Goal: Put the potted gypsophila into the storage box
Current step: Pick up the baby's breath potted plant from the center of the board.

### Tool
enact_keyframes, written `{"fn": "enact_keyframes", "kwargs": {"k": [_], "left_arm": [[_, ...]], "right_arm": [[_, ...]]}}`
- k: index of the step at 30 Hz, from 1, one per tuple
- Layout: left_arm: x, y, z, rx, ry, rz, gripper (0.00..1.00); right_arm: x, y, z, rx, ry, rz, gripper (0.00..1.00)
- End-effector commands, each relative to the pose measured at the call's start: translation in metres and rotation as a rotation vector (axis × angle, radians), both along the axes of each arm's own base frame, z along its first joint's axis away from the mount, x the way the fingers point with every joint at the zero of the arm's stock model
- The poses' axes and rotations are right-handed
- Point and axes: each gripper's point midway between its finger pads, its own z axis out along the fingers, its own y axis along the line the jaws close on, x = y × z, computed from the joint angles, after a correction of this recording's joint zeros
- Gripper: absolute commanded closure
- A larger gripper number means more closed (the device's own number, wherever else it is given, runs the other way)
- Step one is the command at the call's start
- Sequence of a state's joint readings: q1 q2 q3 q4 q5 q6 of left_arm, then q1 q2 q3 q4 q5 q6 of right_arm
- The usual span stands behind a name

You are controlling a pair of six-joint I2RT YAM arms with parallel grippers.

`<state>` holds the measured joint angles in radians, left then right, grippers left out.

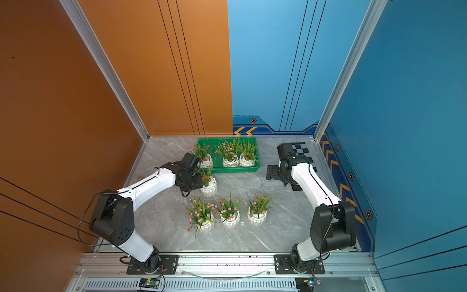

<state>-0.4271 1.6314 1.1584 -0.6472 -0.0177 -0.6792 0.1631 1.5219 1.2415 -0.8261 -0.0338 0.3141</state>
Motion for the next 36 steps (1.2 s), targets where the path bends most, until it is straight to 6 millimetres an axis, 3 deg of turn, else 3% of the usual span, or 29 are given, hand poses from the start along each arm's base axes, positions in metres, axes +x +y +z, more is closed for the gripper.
{"fn": "enact_keyframes", "kwargs": {"k": [1,13,30,36], "left_arm": [[0.003,0.001,-0.001,0.030,-0.001,0.006,0.57],[0.005,-0.001,-0.003,0.035,0.000,0.004,0.71],[0.006,-0.002,0.002,0.031,-0.014,0.000,1.00],[0.008,-0.002,0.008,0.022,-0.028,-0.005,1.00]], "right_arm": [[-0.002,-0.001,-0.001,0.009,-0.001,0.003,0.01],[-0.002,-0.002,-0.003,0.007,0.002,0.002,0.01],[-0.001,-0.001,-0.005,0.014,0.003,0.002,0.01],[0.001,0.000,-0.004,0.018,-0.001,0.004,0.01]]}}
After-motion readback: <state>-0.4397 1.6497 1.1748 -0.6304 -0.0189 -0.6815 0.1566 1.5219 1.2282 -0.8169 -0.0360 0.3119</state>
